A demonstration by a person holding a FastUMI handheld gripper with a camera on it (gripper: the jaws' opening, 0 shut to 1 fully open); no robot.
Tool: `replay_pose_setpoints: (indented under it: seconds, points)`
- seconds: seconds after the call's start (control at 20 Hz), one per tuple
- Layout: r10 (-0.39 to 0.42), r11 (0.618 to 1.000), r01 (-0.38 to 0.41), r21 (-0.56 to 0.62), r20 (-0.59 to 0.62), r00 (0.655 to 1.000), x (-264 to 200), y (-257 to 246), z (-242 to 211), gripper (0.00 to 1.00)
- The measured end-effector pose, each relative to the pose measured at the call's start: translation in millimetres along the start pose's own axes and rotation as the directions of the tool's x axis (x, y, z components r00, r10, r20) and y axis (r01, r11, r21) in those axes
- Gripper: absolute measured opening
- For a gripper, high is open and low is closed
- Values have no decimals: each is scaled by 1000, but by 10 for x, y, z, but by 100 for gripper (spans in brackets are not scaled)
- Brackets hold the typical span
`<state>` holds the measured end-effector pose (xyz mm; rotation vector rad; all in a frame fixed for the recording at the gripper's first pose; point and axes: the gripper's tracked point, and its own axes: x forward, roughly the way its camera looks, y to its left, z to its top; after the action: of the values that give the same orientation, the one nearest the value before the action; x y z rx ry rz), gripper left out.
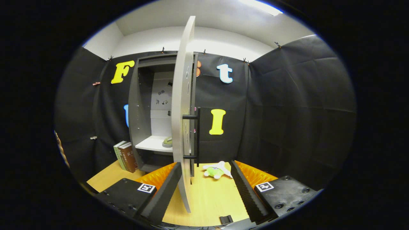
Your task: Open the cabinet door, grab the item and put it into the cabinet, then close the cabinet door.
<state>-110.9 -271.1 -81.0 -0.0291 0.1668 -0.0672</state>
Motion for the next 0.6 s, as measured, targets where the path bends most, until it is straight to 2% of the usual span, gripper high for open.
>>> replay_pose_setpoints:
  seconds: [0.2,0.3,0.6]
  points:
    - [128,992,-128,15,0,992,315,39,-63,98]
    - [151,988,-151,13,-11,988,453,28,-74,97]
    - [228,973,-228,28,-10,974,484,189,-60,96]
